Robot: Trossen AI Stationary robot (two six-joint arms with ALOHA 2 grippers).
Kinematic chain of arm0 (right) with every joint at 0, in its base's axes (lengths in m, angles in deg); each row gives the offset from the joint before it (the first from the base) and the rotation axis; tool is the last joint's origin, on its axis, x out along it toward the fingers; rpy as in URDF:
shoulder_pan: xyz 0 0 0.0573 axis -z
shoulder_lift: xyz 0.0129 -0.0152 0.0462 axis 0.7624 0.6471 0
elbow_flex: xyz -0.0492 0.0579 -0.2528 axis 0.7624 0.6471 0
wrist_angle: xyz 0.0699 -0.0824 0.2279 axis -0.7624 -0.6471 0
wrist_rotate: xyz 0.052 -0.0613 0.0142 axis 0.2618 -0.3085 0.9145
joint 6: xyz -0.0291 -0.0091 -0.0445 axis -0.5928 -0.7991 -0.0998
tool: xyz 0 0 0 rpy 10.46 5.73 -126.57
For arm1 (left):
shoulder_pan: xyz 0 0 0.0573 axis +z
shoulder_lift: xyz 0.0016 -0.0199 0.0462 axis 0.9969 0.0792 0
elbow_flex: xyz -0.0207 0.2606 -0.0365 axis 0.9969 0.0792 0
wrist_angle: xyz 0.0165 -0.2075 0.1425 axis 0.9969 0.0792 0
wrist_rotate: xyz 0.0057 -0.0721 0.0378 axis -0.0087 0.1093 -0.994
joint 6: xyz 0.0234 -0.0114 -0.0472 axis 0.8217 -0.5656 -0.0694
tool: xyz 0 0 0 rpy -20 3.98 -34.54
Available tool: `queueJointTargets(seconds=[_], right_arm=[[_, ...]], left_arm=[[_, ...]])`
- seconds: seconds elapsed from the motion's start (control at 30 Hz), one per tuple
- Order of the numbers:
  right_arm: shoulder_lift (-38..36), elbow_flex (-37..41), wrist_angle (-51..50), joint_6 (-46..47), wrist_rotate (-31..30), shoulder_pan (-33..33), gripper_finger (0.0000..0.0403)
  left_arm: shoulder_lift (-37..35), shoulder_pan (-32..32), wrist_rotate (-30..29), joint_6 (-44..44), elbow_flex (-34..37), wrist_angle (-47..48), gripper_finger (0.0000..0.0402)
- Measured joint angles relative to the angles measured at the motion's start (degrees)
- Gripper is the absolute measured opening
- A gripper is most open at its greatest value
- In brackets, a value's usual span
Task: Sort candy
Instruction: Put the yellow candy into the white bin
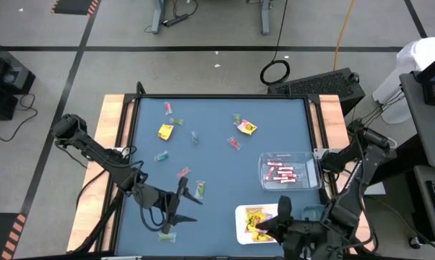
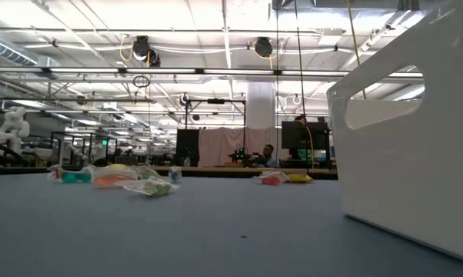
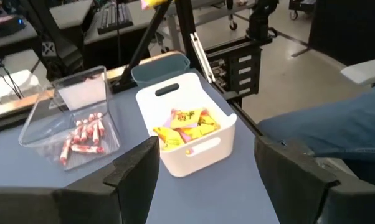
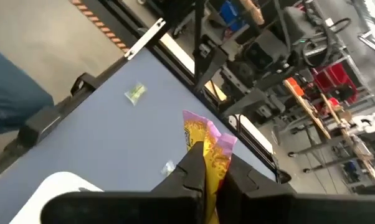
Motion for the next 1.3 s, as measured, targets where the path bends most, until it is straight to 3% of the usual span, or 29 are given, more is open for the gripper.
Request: queueJointTargets(seconds=[0.23, 0.4, 0.63, 1.0, 1.3], right_arm=[[0.0, -0.01, 0.54, 9.09, -1.93, -0.67, 0.0011], [0.0, 0.0, 0.62, 17.45, 4.12, 0.6, 0.0011], [0.0, 0.0, 1.61, 17.78, 6.76, 1.93, 0.0011], [0.0, 0.0, 3.08, 11.72, 6.81, 2.05, 0.0011], [0.0, 0.0, -0.2, -11.39, 6.72, 2.07, 0.0011]], left_arm=[[0.0, 0.07, 0.0, -2.0, 0.0, -0.15, 0.0265], [0.0, 0.05, 0.0, -2.06, 0.0, -0.21, 0.0265], [0.0, 0.05, 0.0, -2.04, 0.0, -0.23, 0.0265], [0.0, 0.11, 0.0, -2.02, 0.02, -0.27, 0.0265], [0.0, 0.11, 0.0, -2.0, 0.02, -0.22, 0.0265]])
